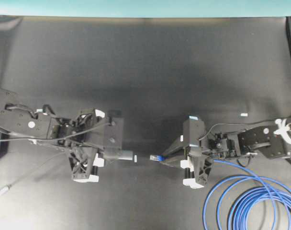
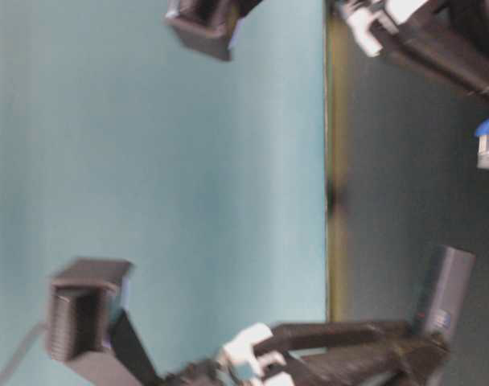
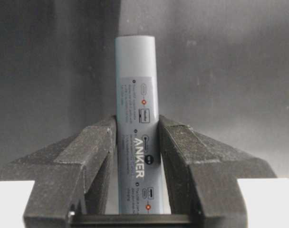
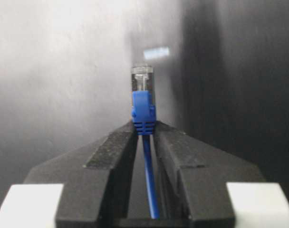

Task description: Insert the LAN cable into the hub.

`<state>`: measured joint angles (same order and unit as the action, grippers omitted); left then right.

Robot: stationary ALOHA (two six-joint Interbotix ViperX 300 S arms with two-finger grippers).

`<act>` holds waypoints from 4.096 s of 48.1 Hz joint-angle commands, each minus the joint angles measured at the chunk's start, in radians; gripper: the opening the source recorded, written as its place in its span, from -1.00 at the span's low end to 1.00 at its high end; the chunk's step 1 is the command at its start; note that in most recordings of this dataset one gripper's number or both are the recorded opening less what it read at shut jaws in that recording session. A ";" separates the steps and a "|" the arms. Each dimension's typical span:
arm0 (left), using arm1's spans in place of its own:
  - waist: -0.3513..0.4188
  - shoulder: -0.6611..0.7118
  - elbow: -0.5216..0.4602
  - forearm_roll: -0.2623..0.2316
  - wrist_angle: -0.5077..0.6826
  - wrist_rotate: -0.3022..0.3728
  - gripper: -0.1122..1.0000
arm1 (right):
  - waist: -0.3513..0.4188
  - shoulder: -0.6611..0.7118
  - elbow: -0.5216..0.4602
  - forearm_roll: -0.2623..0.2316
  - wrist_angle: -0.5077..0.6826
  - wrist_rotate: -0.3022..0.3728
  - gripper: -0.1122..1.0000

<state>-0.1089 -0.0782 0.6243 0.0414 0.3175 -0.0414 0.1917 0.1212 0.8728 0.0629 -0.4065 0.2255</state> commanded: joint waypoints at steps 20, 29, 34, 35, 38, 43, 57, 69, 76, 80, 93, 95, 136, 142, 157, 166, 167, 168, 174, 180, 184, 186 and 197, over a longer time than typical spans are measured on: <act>0.003 0.052 -0.123 0.005 0.077 0.084 -0.28 | -0.012 -0.018 -0.109 -0.002 0.140 0.000 -0.60; 0.005 0.055 -0.127 0.005 0.103 0.083 -0.28 | -0.014 -0.018 -0.121 0.002 0.147 0.003 -0.60; 0.006 0.061 -0.133 0.003 0.112 0.081 -0.28 | -0.014 -0.018 -0.132 0.002 0.163 0.003 -0.60; 0.006 0.061 -0.135 0.005 0.114 0.081 -0.28 | -0.014 -0.017 -0.135 0.002 0.167 0.003 -0.60; 0.006 0.066 -0.138 0.003 0.114 0.081 -0.28 | -0.014 -0.017 -0.140 0.002 0.172 0.003 -0.60; 0.006 0.072 -0.143 0.005 0.114 0.081 -0.28 | -0.012 -0.015 -0.144 0.002 0.175 0.003 -0.60; 0.006 0.083 -0.163 0.005 0.126 0.083 -0.28 | -0.014 -0.015 -0.150 0.003 0.210 0.014 -0.60; 0.006 0.120 -0.233 0.009 0.247 0.087 -0.28 | -0.015 -0.015 -0.170 0.002 0.282 0.018 -0.60; 0.005 0.149 -0.282 0.011 0.301 0.091 -0.28 | -0.021 -0.015 -0.183 0.002 0.287 0.020 -0.60; 0.003 0.158 -0.293 0.011 0.310 0.091 -0.28 | -0.025 -0.015 -0.189 0.003 0.287 0.020 -0.60; 0.000 0.166 -0.296 0.011 0.305 0.089 -0.28 | -0.026 -0.023 -0.198 0.003 0.281 0.020 -0.60; 0.000 0.166 -0.296 0.012 0.298 0.089 -0.28 | -0.026 -0.023 -0.198 0.003 0.275 0.020 -0.60; 0.006 0.149 -0.238 0.012 0.117 0.086 -0.28 | -0.038 -0.038 -0.163 0.003 0.149 0.011 -0.60; 0.008 0.143 -0.227 0.011 0.078 0.086 -0.28 | -0.040 -0.040 -0.161 0.003 0.133 0.008 -0.60; 0.014 0.133 -0.202 0.011 0.057 0.087 -0.28 | -0.041 -0.041 -0.150 -0.002 0.130 0.005 -0.60; 0.014 0.120 -0.166 0.011 0.057 0.087 -0.28 | -0.041 -0.038 -0.141 -0.003 0.129 0.003 -0.60; 0.012 0.120 -0.163 0.012 0.057 0.087 -0.28 | -0.041 -0.038 -0.140 -0.003 0.129 0.003 -0.60; 0.011 0.118 -0.161 0.011 0.057 0.087 -0.28 | -0.041 -0.038 -0.138 -0.005 0.129 0.003 -0.60; 0.008 0.117 -0.155 0.011 0.055 0.087 -0.28 | -0.041 -0.034 -0.133 -0.003 0.132 0.005 -0.60; 0.008 0.117 -0.152 0.011 0.058 0.087 -0.28 | -0.041 -0.034 -0.124 -0.003 0.133 0.006 -0.60; 0.008 0.117 -0.152 0.011 0.058 0.087 -0.28 | -0.040 -0.037 -0.118 -0.003 0.133 0.011 -0.58; 0.008 0.117 -0.152 0.011 0.057 0.087 -0.28 | -0.040 -0.038 -0.117 -0.003 0.133 0.014 -0.48; 0.011 0.117 -0.144 0.011 0.052 0.087 -0.28 | -0.032 -0.048 -0.095 -0.002 0.129 0.020 0.64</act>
<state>-0.0982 0.0583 0.4847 0.0491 0.3789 0.0445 0.1519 0.0920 0.7762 0.0598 -0.2654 0.2393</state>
